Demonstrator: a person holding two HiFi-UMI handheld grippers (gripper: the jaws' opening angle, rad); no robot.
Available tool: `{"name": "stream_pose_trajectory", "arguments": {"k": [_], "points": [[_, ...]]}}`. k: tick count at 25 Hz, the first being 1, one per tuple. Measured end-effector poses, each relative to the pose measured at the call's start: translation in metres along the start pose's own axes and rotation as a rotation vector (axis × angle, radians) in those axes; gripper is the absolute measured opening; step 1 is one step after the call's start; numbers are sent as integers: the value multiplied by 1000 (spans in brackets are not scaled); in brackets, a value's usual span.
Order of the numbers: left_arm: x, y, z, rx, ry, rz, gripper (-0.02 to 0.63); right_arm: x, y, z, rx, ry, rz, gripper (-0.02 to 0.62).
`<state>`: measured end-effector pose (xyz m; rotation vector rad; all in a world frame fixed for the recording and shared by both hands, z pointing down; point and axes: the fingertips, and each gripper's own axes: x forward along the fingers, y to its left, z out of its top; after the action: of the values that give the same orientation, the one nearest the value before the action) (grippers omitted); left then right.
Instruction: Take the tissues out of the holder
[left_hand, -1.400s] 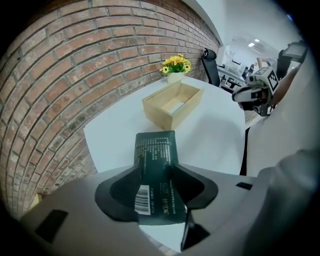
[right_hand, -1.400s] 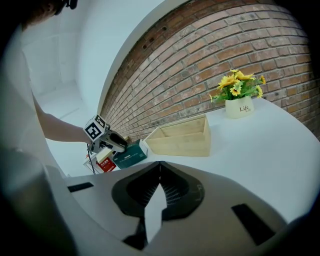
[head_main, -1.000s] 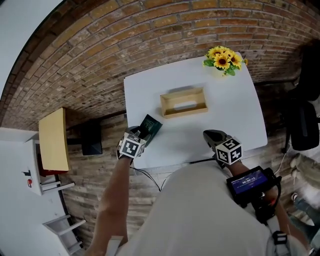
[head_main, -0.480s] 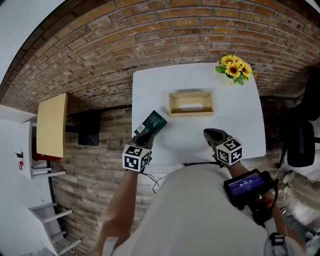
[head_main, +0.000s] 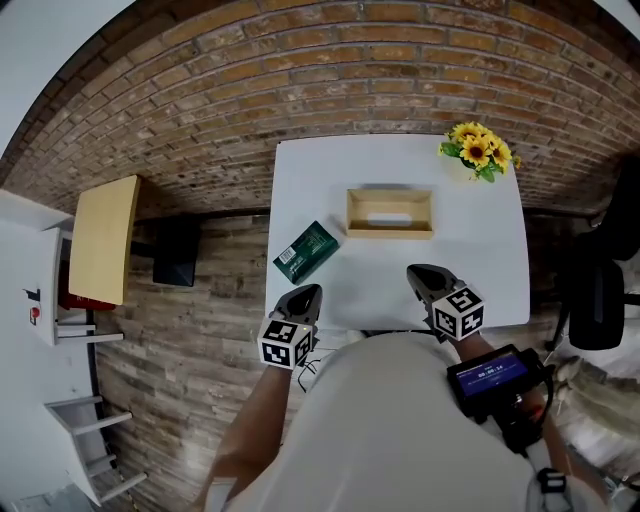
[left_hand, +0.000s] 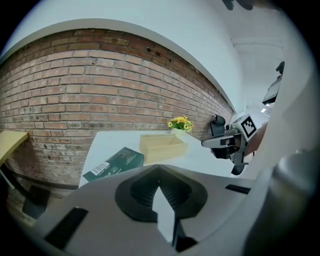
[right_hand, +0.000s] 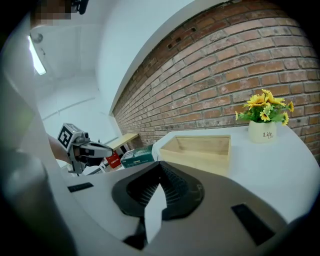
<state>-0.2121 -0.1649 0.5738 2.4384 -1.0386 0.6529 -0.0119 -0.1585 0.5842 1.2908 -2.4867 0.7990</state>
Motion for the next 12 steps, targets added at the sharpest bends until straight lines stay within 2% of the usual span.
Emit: {"name": "stream_pose_trajectory", "arguments": {"k": [12], "points": [[10,-1,4,20,4,-24,9,0,-2,3,-3,-5,-11,6]]}}
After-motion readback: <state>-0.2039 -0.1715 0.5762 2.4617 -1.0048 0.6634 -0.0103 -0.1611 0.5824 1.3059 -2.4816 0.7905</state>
